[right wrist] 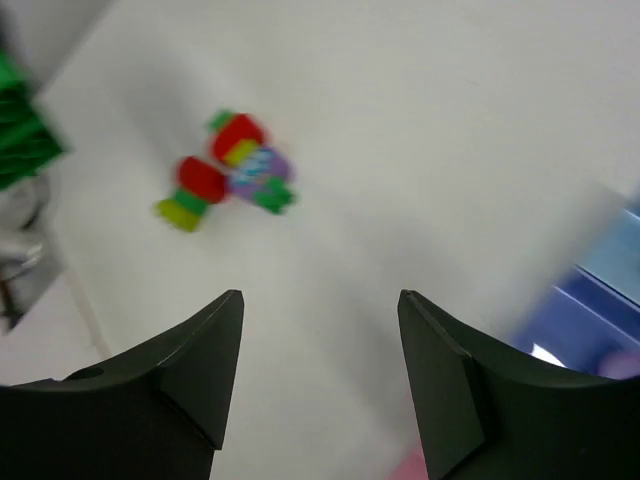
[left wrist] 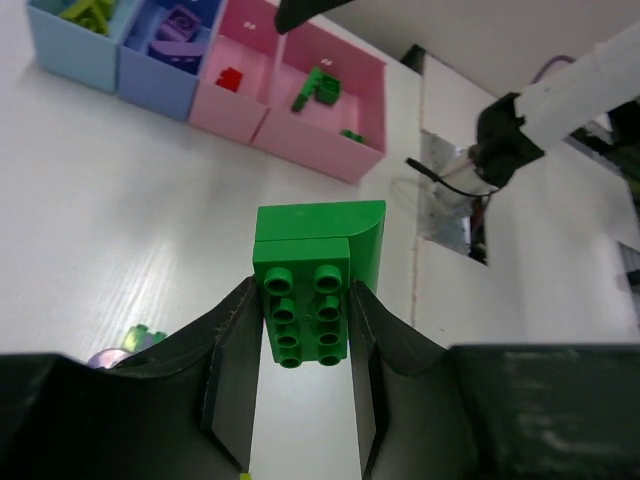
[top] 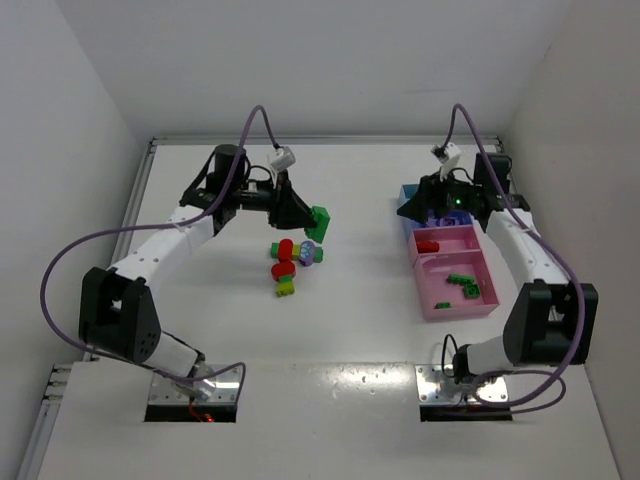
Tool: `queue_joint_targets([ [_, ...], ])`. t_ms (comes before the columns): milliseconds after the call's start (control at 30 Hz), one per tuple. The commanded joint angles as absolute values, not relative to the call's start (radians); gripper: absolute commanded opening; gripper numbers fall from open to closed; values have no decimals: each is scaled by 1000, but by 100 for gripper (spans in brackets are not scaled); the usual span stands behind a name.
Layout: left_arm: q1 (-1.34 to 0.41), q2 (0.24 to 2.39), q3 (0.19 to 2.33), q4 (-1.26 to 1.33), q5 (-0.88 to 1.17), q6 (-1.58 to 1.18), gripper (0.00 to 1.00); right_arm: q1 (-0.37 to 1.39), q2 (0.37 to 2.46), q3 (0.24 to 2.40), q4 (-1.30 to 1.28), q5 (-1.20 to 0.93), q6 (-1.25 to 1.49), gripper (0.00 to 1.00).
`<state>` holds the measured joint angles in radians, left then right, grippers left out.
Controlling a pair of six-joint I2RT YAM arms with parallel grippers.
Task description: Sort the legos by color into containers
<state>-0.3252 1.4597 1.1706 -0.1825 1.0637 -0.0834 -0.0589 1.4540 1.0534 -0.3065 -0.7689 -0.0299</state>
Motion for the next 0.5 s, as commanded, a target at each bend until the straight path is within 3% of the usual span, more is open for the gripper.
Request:
queue_joint_targets([
  [0, -313, 1485, 1195, -104, 1282, -133, 0, 3, 1414, 1098, -376, -1234, -112, 64],
  [133, -342, 1476, 1183, -104, 1197, -133, 0, 96, 1436, 1127, -454, -1256, -51, 64],
  [267, -351, 1431, 1161, -104, 1094, -103, 0, 158, 1393, 1082, -231, -1217, 188, 64],
  [467, -397, 1368, 1108, -143, 882, -11, 0, 176, 1384, 1081, -104, -1164, 394, 65],
])
